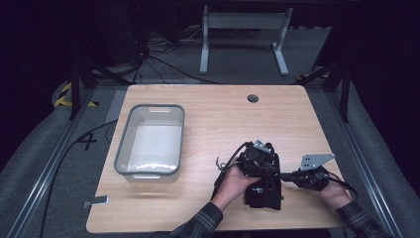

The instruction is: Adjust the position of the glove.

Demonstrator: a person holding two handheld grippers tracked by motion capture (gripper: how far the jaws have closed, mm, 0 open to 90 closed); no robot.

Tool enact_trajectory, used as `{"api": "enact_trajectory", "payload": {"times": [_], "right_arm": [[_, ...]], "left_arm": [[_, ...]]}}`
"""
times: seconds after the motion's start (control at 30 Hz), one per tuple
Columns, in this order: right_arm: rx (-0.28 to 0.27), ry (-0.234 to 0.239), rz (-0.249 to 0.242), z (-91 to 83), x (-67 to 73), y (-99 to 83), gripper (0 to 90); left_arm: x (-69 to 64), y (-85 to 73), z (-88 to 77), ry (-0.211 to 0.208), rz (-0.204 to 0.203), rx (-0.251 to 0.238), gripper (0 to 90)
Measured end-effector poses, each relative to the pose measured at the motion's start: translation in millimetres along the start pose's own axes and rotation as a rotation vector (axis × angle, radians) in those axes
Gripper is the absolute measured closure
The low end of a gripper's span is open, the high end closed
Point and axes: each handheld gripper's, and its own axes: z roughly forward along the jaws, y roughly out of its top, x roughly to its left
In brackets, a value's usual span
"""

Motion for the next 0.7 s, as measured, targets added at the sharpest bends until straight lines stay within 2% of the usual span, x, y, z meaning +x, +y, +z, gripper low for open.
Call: {"api": "enact_trajectory", "payload": {"times": [0.1,0.27,0.43,0.57,0.7], "right_arm": [[0.000,0.003,0.008,-1.3,-2.4,-2.1,90.0],[-0.007,-0.021,0.033,-9.8,-9.0,-8.4,90.0],[-0.027,-0.032,0.045,-18.1,-11.8,-11.4,90.0],[-0.040,-0.018,0.043,-20.0,-8.6,-9.9,90.0],[-0.055,0.005,0.028,-15.8,-5.6,0.3,90.0]], "left_arm": [[-0.8,0.6,0.9,-0.007,0.004,-0.007,78.1],[-3.4,2.3,-2.5,-0.015,0.022,-0.033,75.2],[-3.1,-0.1,-12.4,0.001,0.026,-0.052,76.1],[-1.1,-9.7,-22.3,0.040,0.014,-0.045,80.3],[0.3,-27.0,-28.8,0.059,0.000,-0.004,83.7]]}}
